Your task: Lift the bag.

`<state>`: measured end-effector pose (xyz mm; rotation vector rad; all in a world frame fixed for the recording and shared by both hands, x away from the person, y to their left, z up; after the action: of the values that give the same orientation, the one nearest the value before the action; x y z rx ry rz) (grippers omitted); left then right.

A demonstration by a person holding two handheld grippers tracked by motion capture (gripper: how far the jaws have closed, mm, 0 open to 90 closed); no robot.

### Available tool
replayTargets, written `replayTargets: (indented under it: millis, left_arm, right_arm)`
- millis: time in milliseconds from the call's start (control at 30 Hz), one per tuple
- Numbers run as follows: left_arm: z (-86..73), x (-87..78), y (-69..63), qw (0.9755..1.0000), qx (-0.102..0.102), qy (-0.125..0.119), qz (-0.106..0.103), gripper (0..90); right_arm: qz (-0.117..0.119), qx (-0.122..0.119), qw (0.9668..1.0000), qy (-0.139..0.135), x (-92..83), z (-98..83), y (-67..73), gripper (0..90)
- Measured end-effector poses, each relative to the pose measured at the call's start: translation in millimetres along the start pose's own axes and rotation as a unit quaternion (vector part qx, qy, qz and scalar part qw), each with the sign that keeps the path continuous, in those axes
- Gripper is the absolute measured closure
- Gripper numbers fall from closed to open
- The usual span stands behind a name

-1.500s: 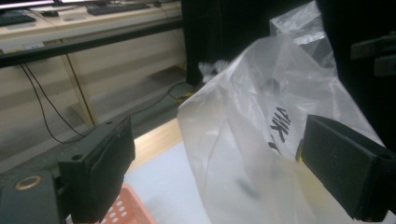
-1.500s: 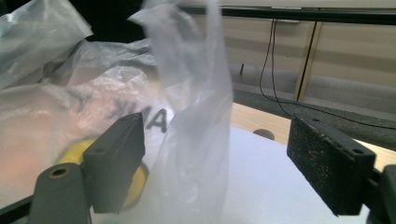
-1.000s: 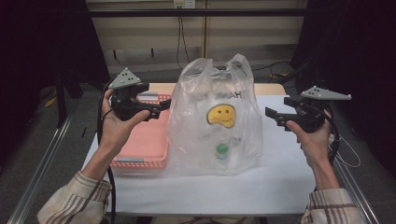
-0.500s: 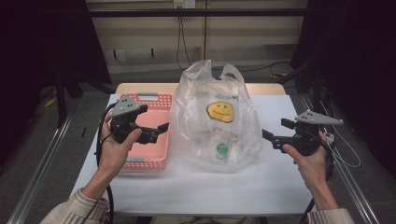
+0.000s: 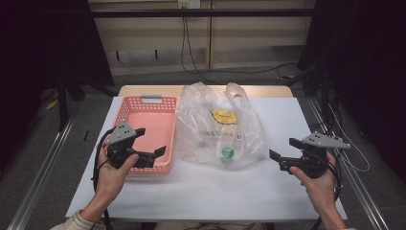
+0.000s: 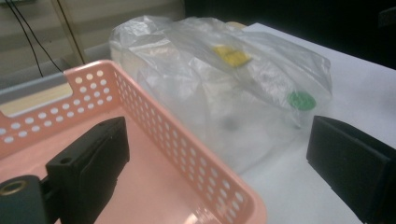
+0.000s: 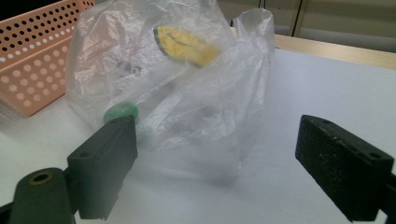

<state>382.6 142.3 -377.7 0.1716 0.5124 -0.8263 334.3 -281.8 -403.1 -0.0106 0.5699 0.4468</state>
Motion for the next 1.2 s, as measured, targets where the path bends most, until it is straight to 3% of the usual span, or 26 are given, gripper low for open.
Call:
replayTargets:
  millis: [333, 567, 1000, 1100, 1200]
  left_arm:
    - [-37.7, -4.1, -10.8, 0.9999, -0.01, 0.002, 0.004, 5.5]
    - [-56.4, -7.3, -17.1, 0.9999, -0.005, 0.002, 0.011, 5.5]
    - [-78.1, -13.3, -12.9, 0.9991, -0.033, -0.004, 0.027, 5.5]
    - [-80.1, -15.2, -15.6, 0.9994, -0.012, -0.006, 0.032, 5.5]
    - [-77.8, -19.2, -17.5, 0.9992, -0.013, -0.021, 0.031, 5.6]
  right_arm:
    - [-0.002, 0.008, 0.9999, 0.014, 3.1, -25.8, 5.8, 13.5]
    - [-0.007, 0.012, 0.9996, 0.023, 2.7, -43.0, 5.9, 14.0]
    - [-0.012, 0.011, 0.9996, 0.023, -1.4, -60.9, 9.4, 14.9]
    - [-0.015, 0.006, 0.9994, 0.029, -0.3, -64.9, 9.7, 15.2]
    - [-0.02, 0.007, 0.9994, 0.029, 2.1, -65.6, 7.6, 15.0]
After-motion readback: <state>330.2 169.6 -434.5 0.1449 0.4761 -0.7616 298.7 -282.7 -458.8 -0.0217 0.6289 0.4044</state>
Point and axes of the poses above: each handheld gripper's, and its own axes: x roughly forward along the jaws, z roughly out of its top, y roughly to its left, the point moved 6 cm from there along x, roughly forward along the jaws, and after that the axes turned 2 degrees about y, right-handed, at the moved point
